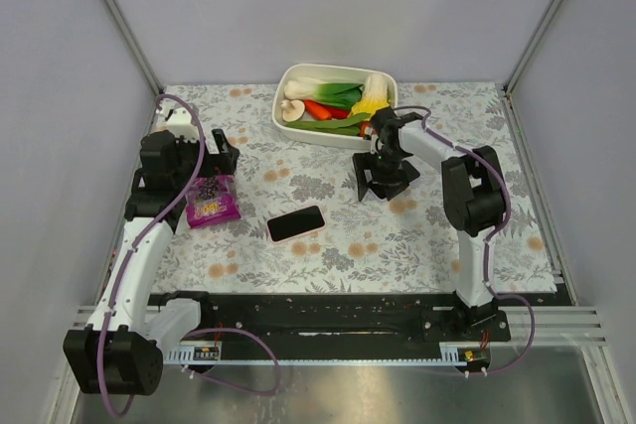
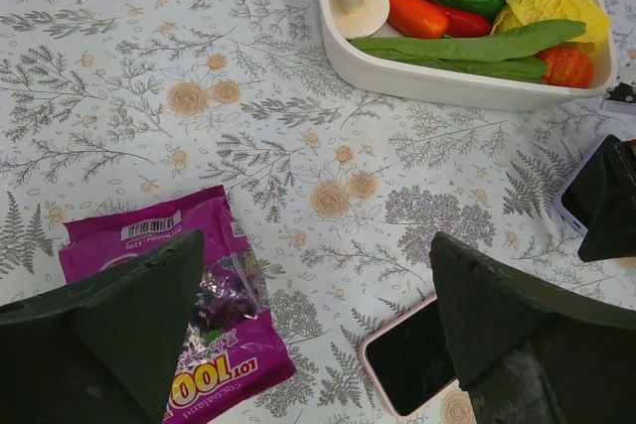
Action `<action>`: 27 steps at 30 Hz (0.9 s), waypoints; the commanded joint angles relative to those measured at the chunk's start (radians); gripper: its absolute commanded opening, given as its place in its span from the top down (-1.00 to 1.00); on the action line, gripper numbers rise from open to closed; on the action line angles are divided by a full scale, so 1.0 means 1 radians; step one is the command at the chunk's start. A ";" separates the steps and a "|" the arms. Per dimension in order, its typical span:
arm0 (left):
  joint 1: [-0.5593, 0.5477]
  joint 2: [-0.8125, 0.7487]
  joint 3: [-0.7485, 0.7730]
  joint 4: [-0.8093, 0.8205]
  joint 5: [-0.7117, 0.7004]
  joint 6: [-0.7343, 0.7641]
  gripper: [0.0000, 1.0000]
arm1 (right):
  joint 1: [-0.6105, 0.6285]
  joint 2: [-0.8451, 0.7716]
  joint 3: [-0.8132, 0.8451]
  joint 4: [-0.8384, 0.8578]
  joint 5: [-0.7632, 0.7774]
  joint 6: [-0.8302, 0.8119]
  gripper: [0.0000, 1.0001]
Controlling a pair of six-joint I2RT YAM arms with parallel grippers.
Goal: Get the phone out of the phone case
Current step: Pick up the phone at the center of the board.
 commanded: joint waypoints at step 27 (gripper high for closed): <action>0.008 -0.047 0.032 0.032 0.046 0.025 -0.98 | -0.178 0.024 0.237 0.010 0.464 -0.949 -0.69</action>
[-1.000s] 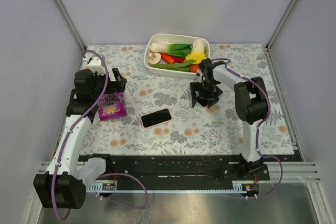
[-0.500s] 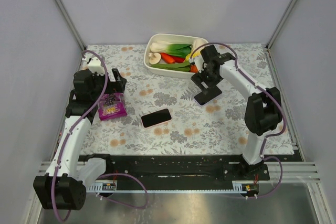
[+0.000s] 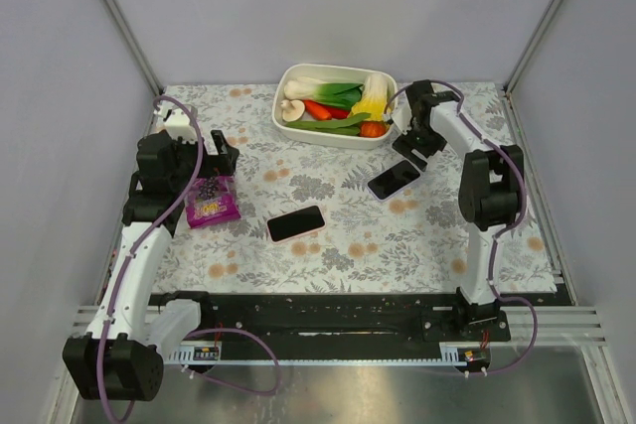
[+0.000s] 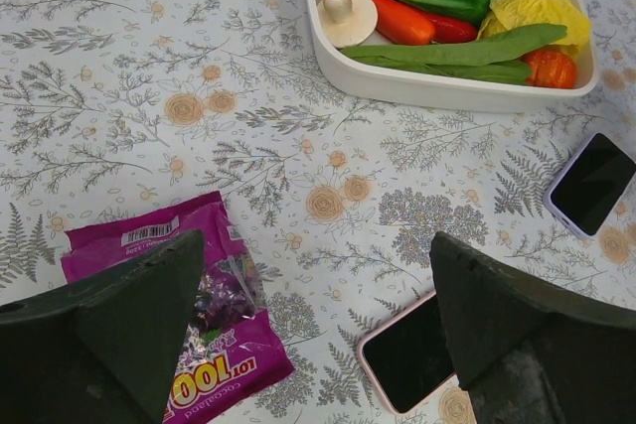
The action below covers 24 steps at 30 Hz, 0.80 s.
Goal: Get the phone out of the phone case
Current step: Pick up the phone at the center of the board.
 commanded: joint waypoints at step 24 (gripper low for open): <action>0.020 0.004 0.034 0.041 0.027 0.002 -0.98 | -0.017 0.001 -0.167 0.340 -0.030 -0.262 -0.67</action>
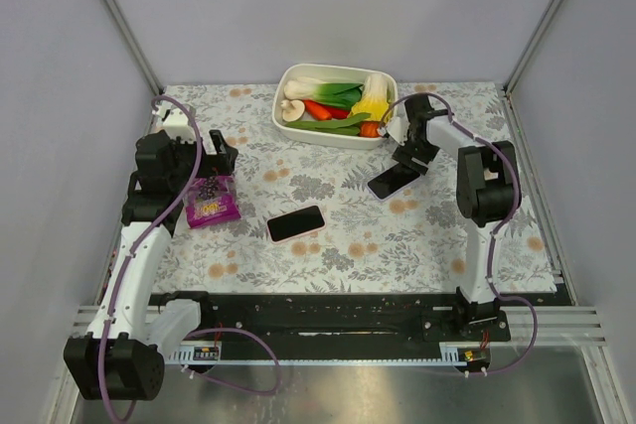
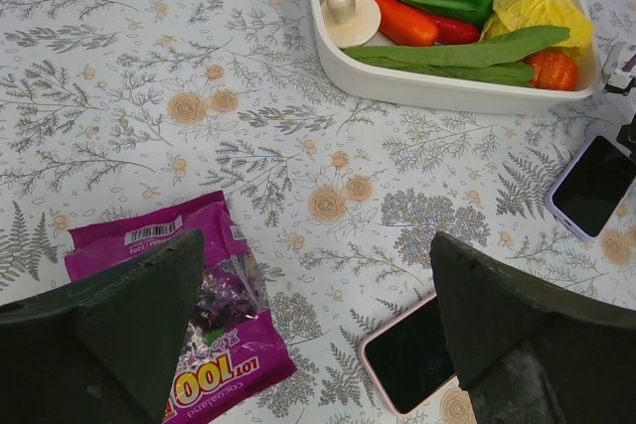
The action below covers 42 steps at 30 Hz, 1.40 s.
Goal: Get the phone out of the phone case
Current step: Pick up the phone at the center of the board.
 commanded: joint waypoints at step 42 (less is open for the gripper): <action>0.034 -0.007 0.018 0.054 0.025 0.006 -0.98 | 0.027 -0.147 -0.105 0.071 -0.055 -0.088 -0.64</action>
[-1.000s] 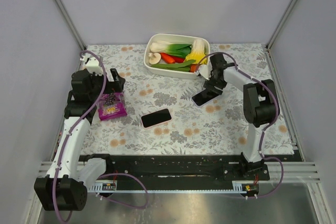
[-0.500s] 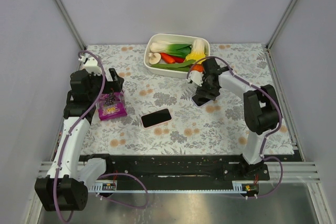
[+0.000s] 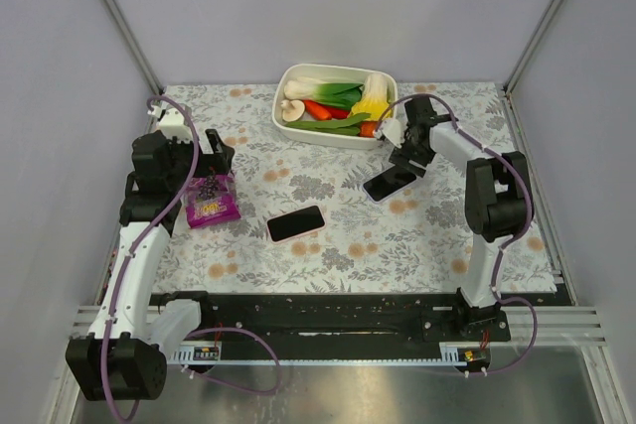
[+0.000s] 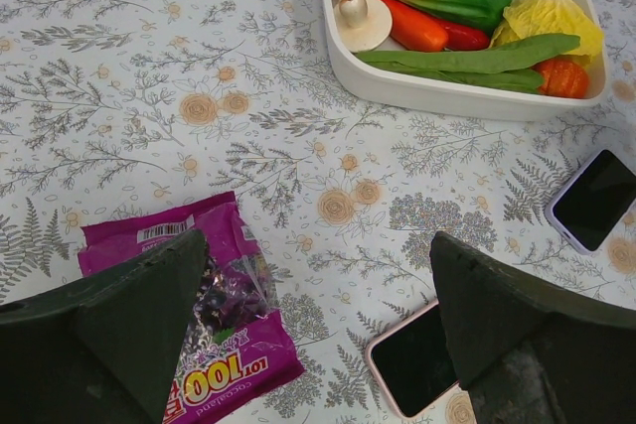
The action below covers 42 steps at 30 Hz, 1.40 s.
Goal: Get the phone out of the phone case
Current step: Pick up the phone at the center of the board.
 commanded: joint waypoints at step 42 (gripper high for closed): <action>0.022 -0.002 0.012 0.062 0.005 0.007 -0.98 | 0.148 -0.014 -0.130 0.126 -0.044 -0.121 -0.58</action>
